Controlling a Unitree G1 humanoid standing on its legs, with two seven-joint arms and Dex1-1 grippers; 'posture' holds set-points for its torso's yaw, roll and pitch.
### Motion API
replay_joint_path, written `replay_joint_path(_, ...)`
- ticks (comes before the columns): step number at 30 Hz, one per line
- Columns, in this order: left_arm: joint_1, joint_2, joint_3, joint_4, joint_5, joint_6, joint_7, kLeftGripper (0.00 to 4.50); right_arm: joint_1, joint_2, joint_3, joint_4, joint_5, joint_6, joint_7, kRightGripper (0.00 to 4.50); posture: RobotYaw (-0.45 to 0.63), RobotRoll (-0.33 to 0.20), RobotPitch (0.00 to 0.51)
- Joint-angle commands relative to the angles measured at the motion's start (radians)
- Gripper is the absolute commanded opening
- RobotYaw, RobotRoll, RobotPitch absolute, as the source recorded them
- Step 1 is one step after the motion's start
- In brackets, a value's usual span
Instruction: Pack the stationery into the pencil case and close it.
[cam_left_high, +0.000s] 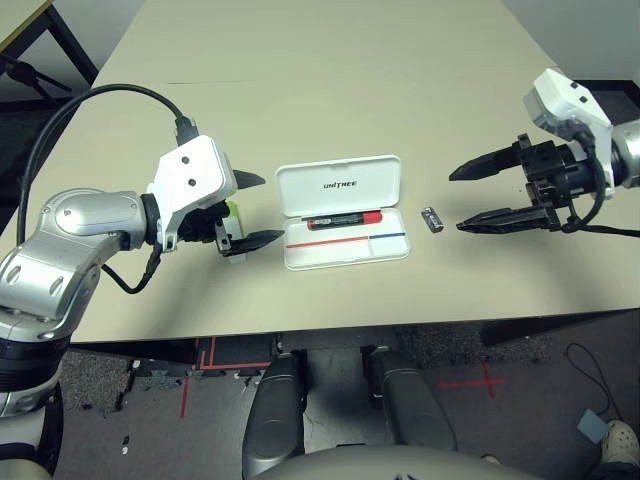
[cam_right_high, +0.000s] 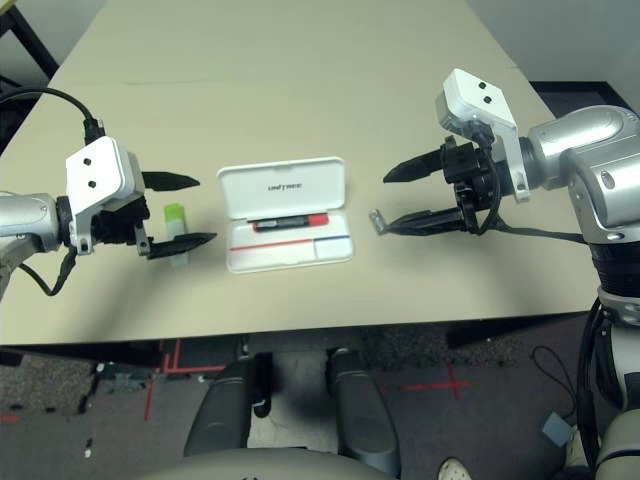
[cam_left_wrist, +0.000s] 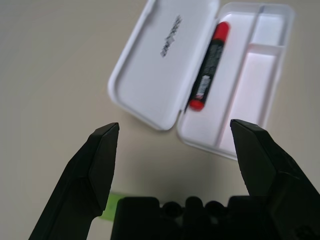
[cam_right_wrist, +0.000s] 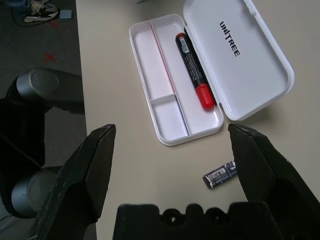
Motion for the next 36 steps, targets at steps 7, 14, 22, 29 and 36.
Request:
replay_joint_path(7,-0.106,-0.316,0.104,0.044,0.047,0.548,0.434,4.50,0.015,-0.007,0.003,-0.002,0.000,-0.025,-0.016,4.47,0.01,0.000,0.187)
replay_joint_path(14,-0.087,-0.539,0.204,-0.018,0.139,0.739,0.649,4.50,0.033,-0.005,0.005,-0.013,0.000,-0.037,-0.032,4.47,-0.01,0.000,0.187)
replay_joint_path(22,-0.102,-0.609,0.288,-0.048,0.215,0.801,0.750,4.50,0.057,-0.001,0.004,-0.035,0.006,-0.034,-0.051,4.47,0.00,0.000,0.203)
replay_joint_path(29,-0.098,-0.632,0.340,-0.019,0.224,0.801,0.772,4.50,0.075,0.018,0.008,-0.050,0.008,-0.034,-0.077,4.47,-0.01,0.000,0.209)
replay_joint_path(36,-0.095,-0.667,0.349,-0.010,0.222,0.801,0.790,4.50,0.090,0.023,0.007,-0.061,0.009,-0.033,-0.094,4.47,-0.02,0.000,0.212)
